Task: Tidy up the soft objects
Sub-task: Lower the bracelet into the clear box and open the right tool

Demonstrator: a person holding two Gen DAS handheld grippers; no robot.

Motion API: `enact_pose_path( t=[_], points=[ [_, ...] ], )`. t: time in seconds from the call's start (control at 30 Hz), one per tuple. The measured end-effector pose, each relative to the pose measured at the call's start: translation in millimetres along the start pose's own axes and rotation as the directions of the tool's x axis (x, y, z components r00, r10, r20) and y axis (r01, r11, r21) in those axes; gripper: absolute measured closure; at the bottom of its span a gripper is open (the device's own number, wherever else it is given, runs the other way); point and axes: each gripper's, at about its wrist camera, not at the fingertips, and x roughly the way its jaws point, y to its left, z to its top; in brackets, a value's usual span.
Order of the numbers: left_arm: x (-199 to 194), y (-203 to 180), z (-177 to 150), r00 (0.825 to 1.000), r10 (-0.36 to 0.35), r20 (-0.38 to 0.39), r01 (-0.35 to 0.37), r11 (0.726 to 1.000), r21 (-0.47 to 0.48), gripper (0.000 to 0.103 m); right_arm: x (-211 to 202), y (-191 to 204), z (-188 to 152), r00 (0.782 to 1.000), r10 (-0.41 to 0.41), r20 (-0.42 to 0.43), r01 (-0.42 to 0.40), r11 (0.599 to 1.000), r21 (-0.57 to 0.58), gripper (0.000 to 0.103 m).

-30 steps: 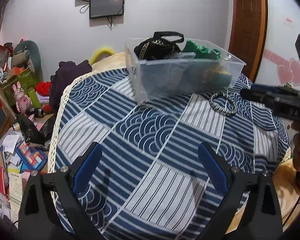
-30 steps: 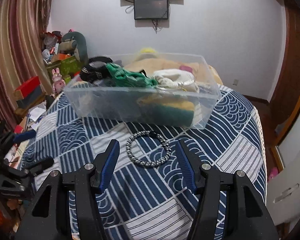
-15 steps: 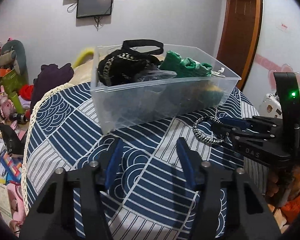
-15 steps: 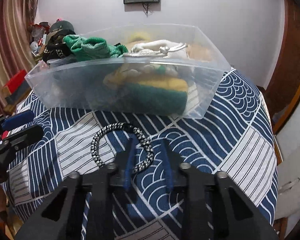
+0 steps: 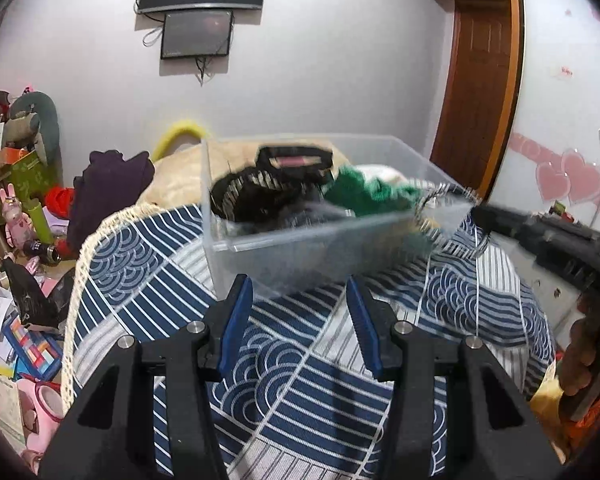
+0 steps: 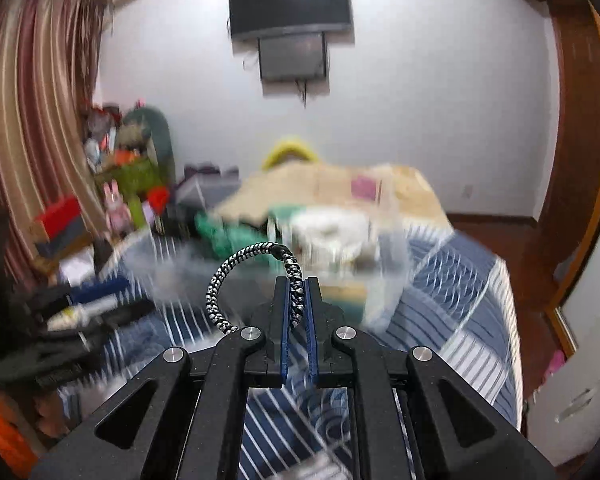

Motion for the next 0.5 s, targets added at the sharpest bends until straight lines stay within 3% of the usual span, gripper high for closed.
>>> enact_pose_path(
  t=[0.2,0.37,0.5],
  points=[
    [-11,3,13,0.999,0.000,0.053,0.001,1.000,-0.023,0.054,23,10,32,0.997,-0.065,0.046,0.065,0.998,-0.013,0.097],
    [-17,1,20,0.997,-0.007,0.080,0.009,1.000,-0.024,0.050,60,11,28,0.994,-0.103,-0.033,0.103,0.995,0.000,0.096],
    [-19,-1,21,0.995,0.005,0.097,-0.004,1.000,-0.017,0.047,64,9,20,0.988,-0.116,-0.099,0.116,0.993,-0.009,0.092]
  ],
)
